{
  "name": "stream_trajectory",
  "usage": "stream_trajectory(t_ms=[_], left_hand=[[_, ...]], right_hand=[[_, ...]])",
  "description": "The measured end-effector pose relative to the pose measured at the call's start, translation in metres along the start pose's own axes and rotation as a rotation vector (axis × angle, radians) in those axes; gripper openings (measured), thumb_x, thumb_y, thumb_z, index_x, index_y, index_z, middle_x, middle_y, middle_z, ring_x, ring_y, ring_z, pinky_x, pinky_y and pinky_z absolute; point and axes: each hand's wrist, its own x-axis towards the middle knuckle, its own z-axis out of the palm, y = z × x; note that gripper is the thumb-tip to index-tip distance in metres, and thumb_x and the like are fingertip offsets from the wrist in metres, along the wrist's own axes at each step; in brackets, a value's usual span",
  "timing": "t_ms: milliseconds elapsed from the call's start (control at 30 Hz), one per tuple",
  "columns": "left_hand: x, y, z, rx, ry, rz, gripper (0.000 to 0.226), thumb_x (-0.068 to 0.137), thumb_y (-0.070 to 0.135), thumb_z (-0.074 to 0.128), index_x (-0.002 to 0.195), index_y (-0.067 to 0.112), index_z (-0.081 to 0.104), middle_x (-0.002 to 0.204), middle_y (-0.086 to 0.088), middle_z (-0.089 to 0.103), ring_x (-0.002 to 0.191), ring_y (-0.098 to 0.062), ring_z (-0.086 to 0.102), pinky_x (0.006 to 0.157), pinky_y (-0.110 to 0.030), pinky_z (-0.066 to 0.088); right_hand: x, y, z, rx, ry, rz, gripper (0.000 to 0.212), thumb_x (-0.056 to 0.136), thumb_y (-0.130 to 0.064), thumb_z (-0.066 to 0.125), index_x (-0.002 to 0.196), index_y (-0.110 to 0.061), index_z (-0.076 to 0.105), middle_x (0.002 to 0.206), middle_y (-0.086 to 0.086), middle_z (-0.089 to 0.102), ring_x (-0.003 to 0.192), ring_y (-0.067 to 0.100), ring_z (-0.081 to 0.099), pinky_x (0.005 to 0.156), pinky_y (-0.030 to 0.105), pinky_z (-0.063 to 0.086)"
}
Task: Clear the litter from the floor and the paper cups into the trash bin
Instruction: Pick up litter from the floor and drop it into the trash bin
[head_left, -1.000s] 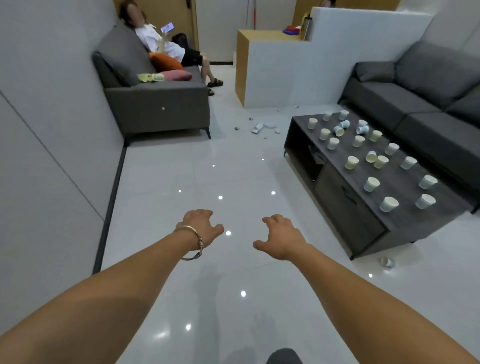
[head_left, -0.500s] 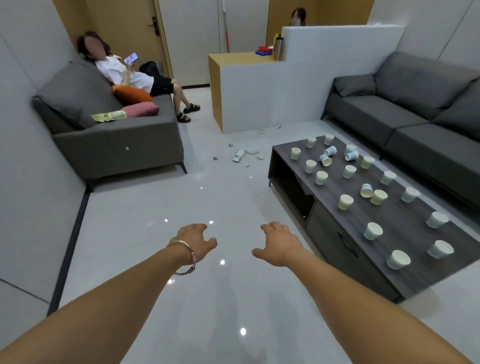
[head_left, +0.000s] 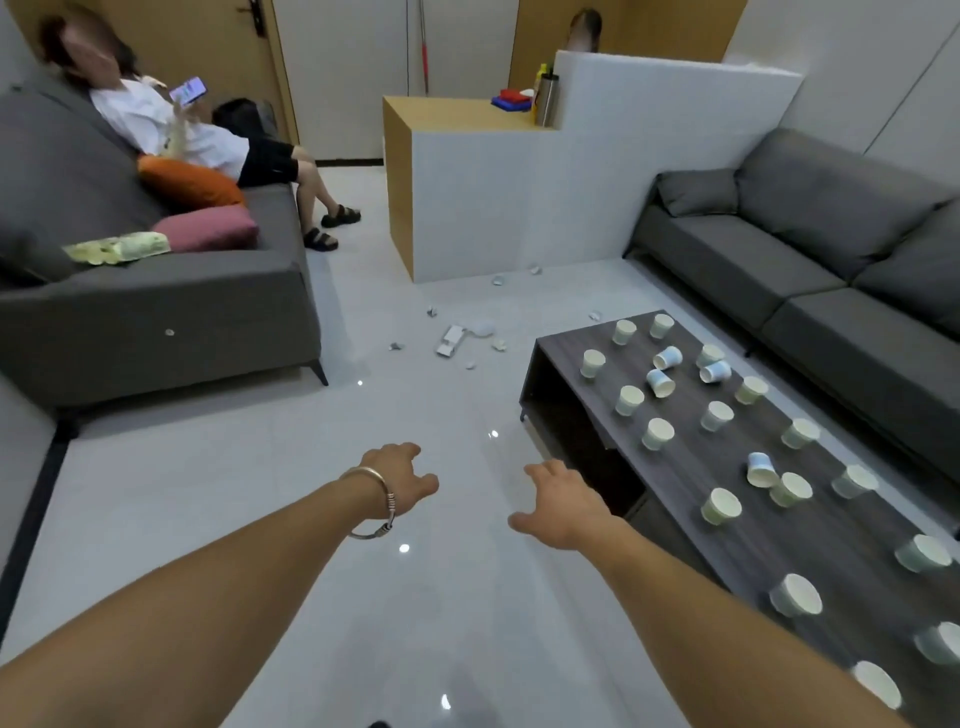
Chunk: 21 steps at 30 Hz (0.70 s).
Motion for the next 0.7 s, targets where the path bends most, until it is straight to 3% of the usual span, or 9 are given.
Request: stream_trajectory(t_ms=[367,700], left_hand=[[0.228,0.034,-0.088,0.064,-0.091,0.042,0.07,0.086,0.048,0.051,0.146,0.018,0.03,0.146,-0.007,0.038,0.131,-0.028,0.038,0.105,-0.039,0.037],[0.434,0.077,-0.19,0.013,-0.006,-0.037,0.068,0.087,0.046,0.051,0.145,0.018,0.031,0.144,-0.008,0.041,0.127,-0.028,0.043,0.101,-0.04,0.04]], right_hand=[[0.227,0.007,-0.082,0.003,-0.011,0.045,0.081,0.084,-0.055,0.06,0.149,-0.019,0.027,0.148,0.004,0.03,0.131,0.028,0.036,0.099,0.043,0.044],[0.448,0.022,-0.192,-0.007,-0.041,-0.063,0.078,0.089,-0.051,0.057,0.151,-0.017,0.025,0.15,0.007,0.028,0.132,0.029,0.037,0.1,0.041,0.044]])
